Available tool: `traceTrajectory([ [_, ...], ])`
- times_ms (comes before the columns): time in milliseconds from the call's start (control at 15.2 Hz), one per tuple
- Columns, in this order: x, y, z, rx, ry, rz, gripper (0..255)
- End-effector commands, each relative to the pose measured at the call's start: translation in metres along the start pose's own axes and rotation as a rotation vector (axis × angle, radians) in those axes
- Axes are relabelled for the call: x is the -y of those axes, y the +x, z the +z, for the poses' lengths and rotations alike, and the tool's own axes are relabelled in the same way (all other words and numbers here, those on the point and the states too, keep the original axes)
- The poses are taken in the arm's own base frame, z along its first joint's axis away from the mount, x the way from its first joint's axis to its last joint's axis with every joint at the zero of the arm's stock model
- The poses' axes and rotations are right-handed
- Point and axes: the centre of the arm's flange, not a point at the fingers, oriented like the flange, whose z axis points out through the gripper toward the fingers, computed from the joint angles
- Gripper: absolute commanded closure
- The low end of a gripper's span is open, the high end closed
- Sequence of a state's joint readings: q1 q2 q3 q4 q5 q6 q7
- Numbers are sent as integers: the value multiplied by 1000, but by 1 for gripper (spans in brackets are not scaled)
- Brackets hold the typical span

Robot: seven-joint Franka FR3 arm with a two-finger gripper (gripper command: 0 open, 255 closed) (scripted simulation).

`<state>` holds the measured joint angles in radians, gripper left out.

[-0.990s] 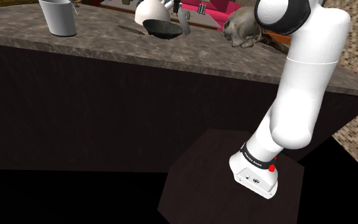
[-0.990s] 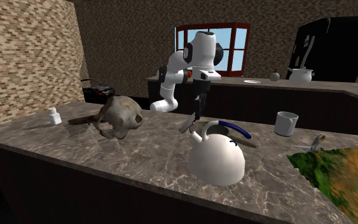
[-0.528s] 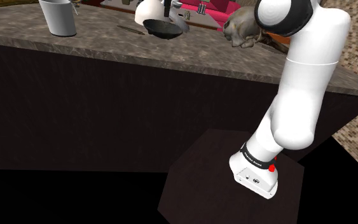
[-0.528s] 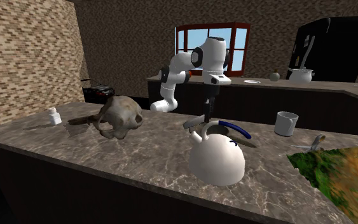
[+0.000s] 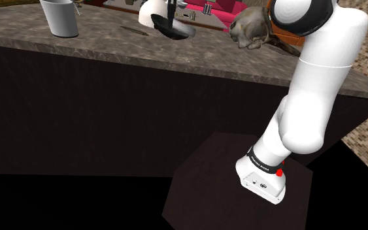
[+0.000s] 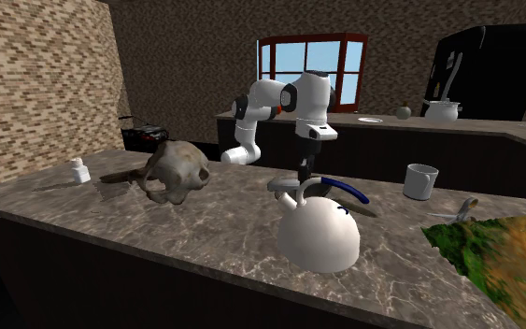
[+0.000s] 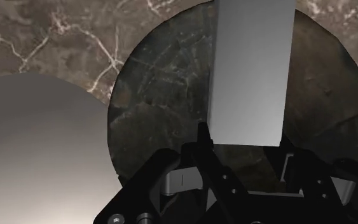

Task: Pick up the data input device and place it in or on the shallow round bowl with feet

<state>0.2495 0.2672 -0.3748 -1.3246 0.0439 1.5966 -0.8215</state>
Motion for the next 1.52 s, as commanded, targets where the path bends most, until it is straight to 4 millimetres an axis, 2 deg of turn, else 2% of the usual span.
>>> traceTrajectory([
  [0, 0, 0, 4, -1, 0, -1, 255],
  [462, 0, 0, 4, -1, 0, -1, 255],
  [528, 0, 0, 4, -1, 0, -1, 0],
  [858, 0, 0, 4, -1, 0, -1, 0],
  [1122, 0, 0, -46, -1, 0, -1, 0],
  [1452, 0, 0, -46, -1, 0, -1, 0],
])
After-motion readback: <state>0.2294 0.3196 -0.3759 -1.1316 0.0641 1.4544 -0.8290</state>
